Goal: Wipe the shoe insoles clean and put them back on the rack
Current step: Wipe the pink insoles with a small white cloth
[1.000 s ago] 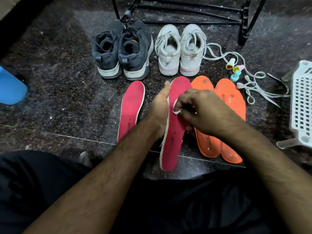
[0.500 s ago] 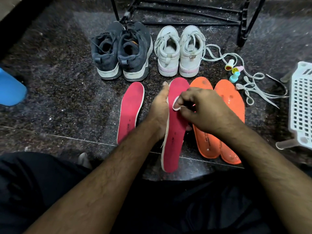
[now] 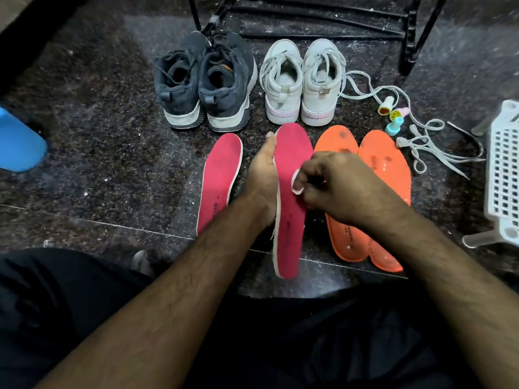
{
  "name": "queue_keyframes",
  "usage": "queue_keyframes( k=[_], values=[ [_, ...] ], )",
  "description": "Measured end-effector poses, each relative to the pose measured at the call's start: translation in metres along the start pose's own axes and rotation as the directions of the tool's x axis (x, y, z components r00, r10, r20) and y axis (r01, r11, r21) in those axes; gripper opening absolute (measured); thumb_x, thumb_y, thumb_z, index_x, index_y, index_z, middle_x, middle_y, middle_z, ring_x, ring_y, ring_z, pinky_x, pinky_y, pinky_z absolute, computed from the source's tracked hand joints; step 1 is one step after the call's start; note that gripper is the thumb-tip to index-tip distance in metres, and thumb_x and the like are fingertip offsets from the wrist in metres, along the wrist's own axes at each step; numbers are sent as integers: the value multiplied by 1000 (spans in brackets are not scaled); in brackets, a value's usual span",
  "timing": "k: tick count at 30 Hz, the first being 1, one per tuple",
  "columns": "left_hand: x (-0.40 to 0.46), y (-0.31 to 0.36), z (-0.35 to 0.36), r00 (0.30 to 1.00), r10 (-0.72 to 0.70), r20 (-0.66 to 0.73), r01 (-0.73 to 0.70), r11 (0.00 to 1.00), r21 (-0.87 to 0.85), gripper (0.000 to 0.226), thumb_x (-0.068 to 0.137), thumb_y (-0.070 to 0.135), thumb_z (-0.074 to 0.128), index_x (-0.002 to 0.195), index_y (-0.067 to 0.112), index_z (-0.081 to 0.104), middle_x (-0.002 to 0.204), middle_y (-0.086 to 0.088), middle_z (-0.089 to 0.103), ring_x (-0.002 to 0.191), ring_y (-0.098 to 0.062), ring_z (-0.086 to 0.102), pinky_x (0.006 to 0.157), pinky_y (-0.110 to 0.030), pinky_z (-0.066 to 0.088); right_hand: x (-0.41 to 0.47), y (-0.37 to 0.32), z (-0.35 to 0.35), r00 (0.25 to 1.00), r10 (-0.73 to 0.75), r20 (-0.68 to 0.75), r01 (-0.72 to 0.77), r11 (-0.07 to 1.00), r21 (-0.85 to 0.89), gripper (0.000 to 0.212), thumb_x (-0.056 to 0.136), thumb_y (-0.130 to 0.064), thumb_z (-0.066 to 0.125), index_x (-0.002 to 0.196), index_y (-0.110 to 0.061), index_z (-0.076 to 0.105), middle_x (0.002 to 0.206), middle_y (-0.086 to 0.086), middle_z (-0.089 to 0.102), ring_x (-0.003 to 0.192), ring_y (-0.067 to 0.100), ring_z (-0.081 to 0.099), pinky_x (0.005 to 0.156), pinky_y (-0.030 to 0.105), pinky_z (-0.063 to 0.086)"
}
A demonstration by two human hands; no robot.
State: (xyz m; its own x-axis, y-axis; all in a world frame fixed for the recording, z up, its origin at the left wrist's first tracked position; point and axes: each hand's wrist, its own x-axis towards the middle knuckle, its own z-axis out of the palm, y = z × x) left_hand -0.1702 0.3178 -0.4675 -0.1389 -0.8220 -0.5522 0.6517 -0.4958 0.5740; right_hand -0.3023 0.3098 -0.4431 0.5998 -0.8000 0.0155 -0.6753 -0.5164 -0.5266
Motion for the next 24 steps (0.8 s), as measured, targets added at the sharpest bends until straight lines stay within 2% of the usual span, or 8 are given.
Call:
queue_keyframes(
  k=[4, 6, 11, 13, 15, 18, 21, 24],
  values=[
    [-8, -9, 8, 973, -169, 155, 135, 968, 211, 70, 98, 69, 16, 102, 16, 61, 71, -5, 72, 54, -26, 68, 38, -43, 53, 4, 15, -7, 933, 147, -328, -174, 983, -56, 22, 73, -1, 64, 86, -15, 76, 85, 9, 63, 82, 32, 63, 74, 30, 39],
    [-9, -12, 11, 962, -195, 190, 155, 965, 210, 71, 98, 69, 14, 106, 17, 61, 75, -5, 74, 57, -26, 70, 39, -42, 53, 7, 11, -5, 918, 134, -373, -137, 990, 17, 20, 75, -3, 64, 87, -15, 75, 85, 4, 62, 82, 25, 62, 75, 25, 39],
    [1, -1, -1, 1000, -2, 12, 2, 999, -41, 83, 100, 66, 24, 74, 5, 73, 73, -14, 71, 64, -24, 70, 59, -26, 59, -1, -13, 15, 993, -69, -101, 80, 991, 110, 15, 70, -12, 62, 78, -21, 72, 75, -8, 61, 73, 12, 58, 72, 18, 38],
    [4, 5, -4, 999, 39, -28, -40, 999, -10, 97, 97, 73, 17, 86, -5, 74, 89, -22, 70, 80, -30, 70, 72, -31, 57, -5, -8, 13, 999, -13, -31, 16, 992, 127, 16, 72, -8, 67, 77, -22, 72, 77, -9, 63, 71, 8, 56, 71, 15, 38],
    [4, 5, -1, 998, 45, -41, -46, 999, -15, 101, 94, 78, 17, 96, -7, 70, 98, -24, 67, 95, -34, 66, 86, -38, 52, -3, -1, 11, 987, 58, -148, -40, 992, 122, 15, 74, -6, 69, 80, -19, 74, 80, -4, 66, 71, 6, 54, 69, 13, 36],
    [-3, -4, 5, 999, 40, 10, -39, 994, -103, 95, 92, 80, 19, 93, 2, 73, 92, -18, 74, 86, -29, 73, 84, -40, 54, 3, 2, 12, 951, 112, -290, -88, 992, 94, 18, 76, -8, 68, 86, -20, 75, 80, -6, 61, 72, 5, 50, 71, 15, 33],
    [-9, -18, 8, 998, -1, 71, 1, 1000, -9, 99, 91, 79, 25, 130, -5, 58, 132, -25, 61, 124, -34, 59, 109, -44, 45, 6, 2, 15, 948, 169, -268, -131, 979, 153, 18, 77, -9, 67, 88, -22, 74, 81, -7, 62, 70, 5, 52, 74, 19, 40],
    [-7, -18, 9, 1000, -18, -24, 20, 996, 85, 82, 92, 76, 36, 96, 2, 71, 99, -19, 71, 99, -31, 70, 94, -38, 53, 3, -2, 11, 970, 157, -184, -113, 967, 229, 18, 77, -6, 67, 85, -21, 73, 73, -12, 63, 64, 2, 54, 71, 20, 46]
  ],
)
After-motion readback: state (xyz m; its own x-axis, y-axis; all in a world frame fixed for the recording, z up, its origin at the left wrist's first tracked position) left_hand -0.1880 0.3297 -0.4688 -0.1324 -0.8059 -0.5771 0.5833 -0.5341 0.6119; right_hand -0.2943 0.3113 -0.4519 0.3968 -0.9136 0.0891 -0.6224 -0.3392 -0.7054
